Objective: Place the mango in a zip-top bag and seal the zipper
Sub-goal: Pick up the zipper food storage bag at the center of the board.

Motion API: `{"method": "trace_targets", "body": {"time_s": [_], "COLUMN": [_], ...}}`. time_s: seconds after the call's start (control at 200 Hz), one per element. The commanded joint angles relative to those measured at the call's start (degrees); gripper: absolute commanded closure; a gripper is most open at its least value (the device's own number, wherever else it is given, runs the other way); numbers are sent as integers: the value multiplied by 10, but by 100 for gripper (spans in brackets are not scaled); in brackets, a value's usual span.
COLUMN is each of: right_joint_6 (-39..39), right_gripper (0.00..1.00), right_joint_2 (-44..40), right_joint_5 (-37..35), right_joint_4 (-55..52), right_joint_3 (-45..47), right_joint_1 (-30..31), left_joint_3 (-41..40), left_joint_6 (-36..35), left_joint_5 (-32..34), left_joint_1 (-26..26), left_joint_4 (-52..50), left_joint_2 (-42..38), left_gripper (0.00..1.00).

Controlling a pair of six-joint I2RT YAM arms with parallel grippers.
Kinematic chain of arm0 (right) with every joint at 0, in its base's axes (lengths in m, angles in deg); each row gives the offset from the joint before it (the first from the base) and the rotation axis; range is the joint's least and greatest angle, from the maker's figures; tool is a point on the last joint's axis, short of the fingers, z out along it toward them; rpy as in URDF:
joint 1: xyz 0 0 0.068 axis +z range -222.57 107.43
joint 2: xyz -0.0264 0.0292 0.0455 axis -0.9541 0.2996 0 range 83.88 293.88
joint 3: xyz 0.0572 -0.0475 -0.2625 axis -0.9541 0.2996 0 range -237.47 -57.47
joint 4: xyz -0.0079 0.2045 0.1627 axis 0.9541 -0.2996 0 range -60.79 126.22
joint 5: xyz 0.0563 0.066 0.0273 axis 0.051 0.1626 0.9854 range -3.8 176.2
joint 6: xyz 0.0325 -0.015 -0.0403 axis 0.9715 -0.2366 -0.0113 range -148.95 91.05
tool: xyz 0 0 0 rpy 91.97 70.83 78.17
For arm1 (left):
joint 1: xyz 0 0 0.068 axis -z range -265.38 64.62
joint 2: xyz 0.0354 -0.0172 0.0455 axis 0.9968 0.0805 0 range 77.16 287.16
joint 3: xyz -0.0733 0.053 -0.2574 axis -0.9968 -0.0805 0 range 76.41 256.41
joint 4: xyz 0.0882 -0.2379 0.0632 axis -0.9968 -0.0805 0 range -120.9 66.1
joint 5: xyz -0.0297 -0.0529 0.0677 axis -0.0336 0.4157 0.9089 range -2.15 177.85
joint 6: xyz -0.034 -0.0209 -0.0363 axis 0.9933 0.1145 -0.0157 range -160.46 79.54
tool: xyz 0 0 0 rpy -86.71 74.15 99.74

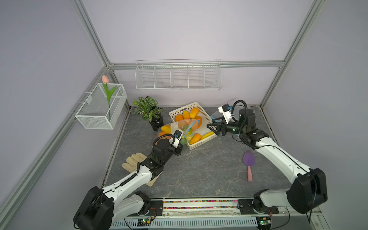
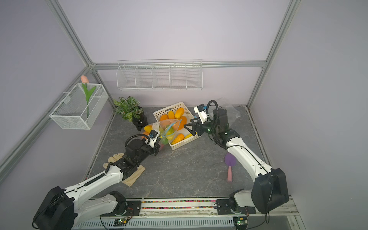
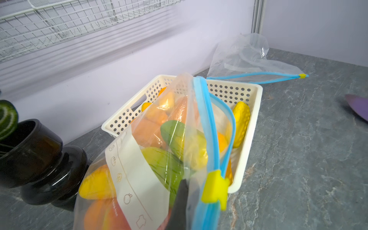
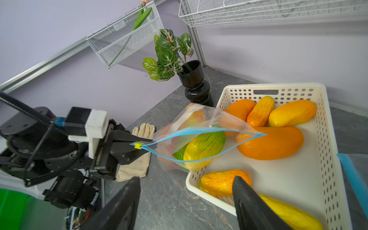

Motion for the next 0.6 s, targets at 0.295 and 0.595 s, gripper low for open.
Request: {"method": "trace_targets", "body": {"time_s": [0.295, 0.595], "right_joint_6": [-411, -475], "right_gripper": [26, 25], "right_joint_2": [62, 106], "right_joint_5": [131, 173], "right_joint_4": [-8, -83], "right_joint_3": [-110, -225], "right_joint_1": [81, 129], "left_joint_3": [110, 199], "left_joint_6": [-52, -99], "left_joint_5": [-36, -176], "left_joint_1": [-37, -98], "left_joint_4": [-195, -302], "left_joint_2": [-115, -111], "left_gripper": [100, 100]}}
